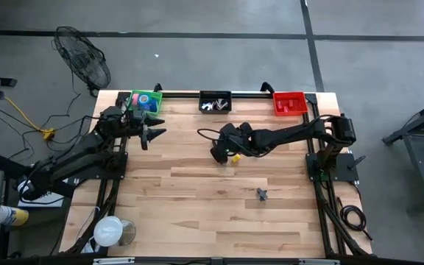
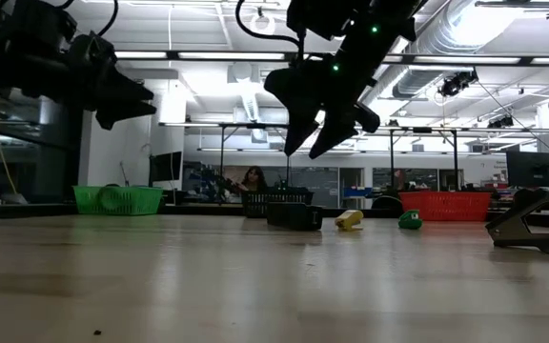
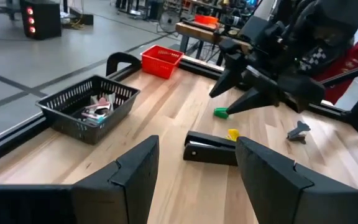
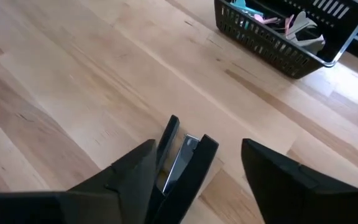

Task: Pick and place Stapler, Stapler remover, tape
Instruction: Put the black stapler in the red bin

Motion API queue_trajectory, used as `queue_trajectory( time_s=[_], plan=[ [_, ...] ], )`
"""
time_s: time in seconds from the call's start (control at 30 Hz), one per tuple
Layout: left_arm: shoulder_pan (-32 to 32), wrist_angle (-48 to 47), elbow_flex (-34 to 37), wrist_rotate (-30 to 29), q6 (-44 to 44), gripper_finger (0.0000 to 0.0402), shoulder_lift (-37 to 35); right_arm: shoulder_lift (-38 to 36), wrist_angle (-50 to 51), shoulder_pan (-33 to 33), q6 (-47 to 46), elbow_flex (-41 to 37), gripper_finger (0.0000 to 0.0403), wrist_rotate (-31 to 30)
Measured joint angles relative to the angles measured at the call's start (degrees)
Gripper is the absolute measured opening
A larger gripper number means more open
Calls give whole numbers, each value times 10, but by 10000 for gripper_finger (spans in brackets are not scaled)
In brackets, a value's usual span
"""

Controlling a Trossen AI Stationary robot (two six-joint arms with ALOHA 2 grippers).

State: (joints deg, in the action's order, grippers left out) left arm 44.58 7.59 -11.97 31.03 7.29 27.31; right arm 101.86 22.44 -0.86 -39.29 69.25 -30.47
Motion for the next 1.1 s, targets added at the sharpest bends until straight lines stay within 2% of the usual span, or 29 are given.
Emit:
queue_trajectory(
  time_s=[0.13, 0.27, 0.83, 1.1],
  plan=[
    [0, -2, 0, 1, 0, 211, -21, 0, 0, -4, -13, 0, 264, 10],
    [0, -2, 0, 1, 4, 211, -41, 4, -6, -7, -25, 0, 280, 16],
    [0, -1, 0, 12, 7, 211, -55, 80, -52, -6, -99, 0, 282, 7],
    [0, 0, 0, 14, 10, 211, -55, 91, -60, 6, -123, 0, 282, 7]
  ],
)
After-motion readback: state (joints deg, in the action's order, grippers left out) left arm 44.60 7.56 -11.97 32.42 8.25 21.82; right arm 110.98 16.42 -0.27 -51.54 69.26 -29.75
